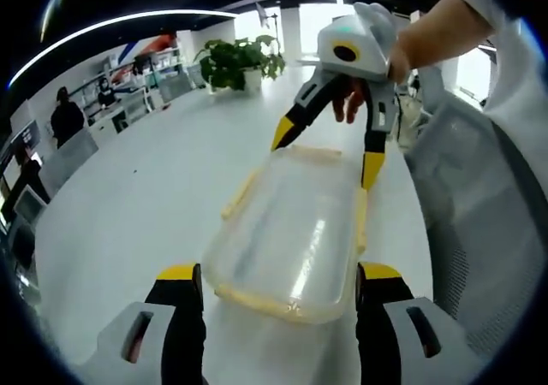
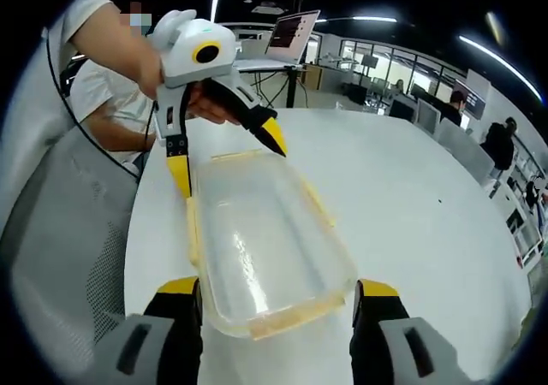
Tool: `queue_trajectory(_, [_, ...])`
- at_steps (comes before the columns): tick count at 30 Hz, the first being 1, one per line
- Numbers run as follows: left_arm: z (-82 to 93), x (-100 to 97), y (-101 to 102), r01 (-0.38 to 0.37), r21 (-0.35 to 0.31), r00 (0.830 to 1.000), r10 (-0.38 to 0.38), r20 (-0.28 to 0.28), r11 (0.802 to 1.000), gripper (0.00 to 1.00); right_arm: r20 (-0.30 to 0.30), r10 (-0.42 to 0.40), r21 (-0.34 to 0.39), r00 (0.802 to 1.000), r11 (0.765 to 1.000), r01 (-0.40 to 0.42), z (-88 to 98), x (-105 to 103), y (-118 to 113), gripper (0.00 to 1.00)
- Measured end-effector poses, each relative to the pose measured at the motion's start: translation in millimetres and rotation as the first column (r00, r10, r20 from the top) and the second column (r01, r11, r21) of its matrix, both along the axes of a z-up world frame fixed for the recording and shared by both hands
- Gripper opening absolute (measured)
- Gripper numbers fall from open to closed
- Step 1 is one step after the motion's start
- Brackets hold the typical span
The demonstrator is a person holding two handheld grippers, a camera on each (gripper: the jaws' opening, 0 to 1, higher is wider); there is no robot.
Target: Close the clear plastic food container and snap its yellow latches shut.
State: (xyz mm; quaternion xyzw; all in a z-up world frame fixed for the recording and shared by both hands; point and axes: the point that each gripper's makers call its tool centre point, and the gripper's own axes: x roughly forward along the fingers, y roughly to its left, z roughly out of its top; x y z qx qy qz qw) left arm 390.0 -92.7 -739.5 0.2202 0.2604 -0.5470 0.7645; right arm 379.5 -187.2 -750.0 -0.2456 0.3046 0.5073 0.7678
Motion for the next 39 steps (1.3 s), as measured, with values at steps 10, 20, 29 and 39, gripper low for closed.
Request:
queue_trajectory(10, [0.0, 29.8, -3.8, -0.004, 0.000, 1.000, 0.004, -0.003, 1.000, 0.71, 0.002, 0.022, -0.008, 1.000, 1.000, -0.022, 0.4, 31.8, -0.8, 0.70])
queue_trajectory(20, [0.6, 61.0, -4.9, 0.019, 0.010, 1.000, -0.019, -0.002, 1.000, 0.71, 0.009, -0.006, 0.000, 1.000, 1.000, 0.006, 0.8, 60.5, -1.5, 0.70])
queue_trajectory(29, [0.3, 80.6, -8.7, 0.025, 0.009, 1.000, -0.025, -0.001, 1.000, 0.71, 0.013, -0.023, -0.006, 1.000, 1.000, 0.023, 0.7, 79.7, -4.8, 0.71])
queue_trajectory(39, [0.7, 80.9, -9.0, 0.019, 0.011, 1.000, -0.019, -0.005, 1.000, 0.72, 0.012, -0.023, -0.019, 1.000, 1.000, 0.023, 0.5, 80.7, -4.9, 0.72])
